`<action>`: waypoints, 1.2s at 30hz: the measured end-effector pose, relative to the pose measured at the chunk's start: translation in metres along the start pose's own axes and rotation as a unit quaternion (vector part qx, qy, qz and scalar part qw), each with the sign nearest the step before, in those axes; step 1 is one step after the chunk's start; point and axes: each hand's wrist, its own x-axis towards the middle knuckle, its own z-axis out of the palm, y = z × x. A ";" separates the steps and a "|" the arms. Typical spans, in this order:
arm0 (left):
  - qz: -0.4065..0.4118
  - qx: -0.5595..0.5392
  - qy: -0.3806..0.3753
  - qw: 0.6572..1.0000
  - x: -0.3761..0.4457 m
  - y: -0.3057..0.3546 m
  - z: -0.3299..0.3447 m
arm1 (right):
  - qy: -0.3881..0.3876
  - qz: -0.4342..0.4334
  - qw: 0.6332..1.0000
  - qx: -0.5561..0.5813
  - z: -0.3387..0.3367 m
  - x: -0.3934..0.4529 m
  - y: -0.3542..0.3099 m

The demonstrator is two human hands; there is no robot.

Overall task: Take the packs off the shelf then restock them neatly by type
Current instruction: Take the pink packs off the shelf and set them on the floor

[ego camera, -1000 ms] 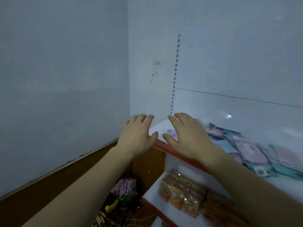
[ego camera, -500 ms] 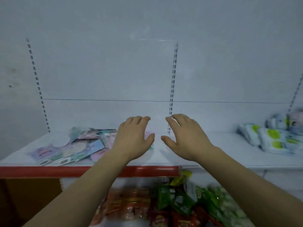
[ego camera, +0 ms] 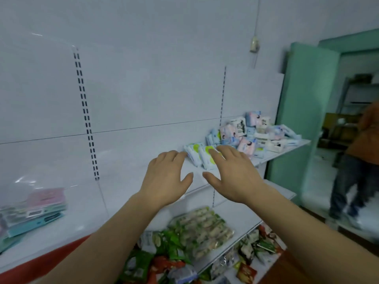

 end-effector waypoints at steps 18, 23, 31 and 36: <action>0.153 -0.076 -0.041 0.984 0.103 0.131 0.099 | -0.030 0.184 0.979 -0.080 0.002 -0.058 0.148; 0.154 -0.065 -0.033 0.985 0.148 0.174 0.138 | -0.029 0.182 0.980 -0.080 0.016 -0.048 0.216; 0.139 -0.052 -0.030 0.988 0.233 0.235 0.199 | -0.038 0.166 0.982 -0.075 0.049 -0.007 0.346; 0.111 -0.039 -0.039 0.992 0.288 0.248 0.239 | -0.041 0.145 0.986 -0.067 0.084 0.033 0.405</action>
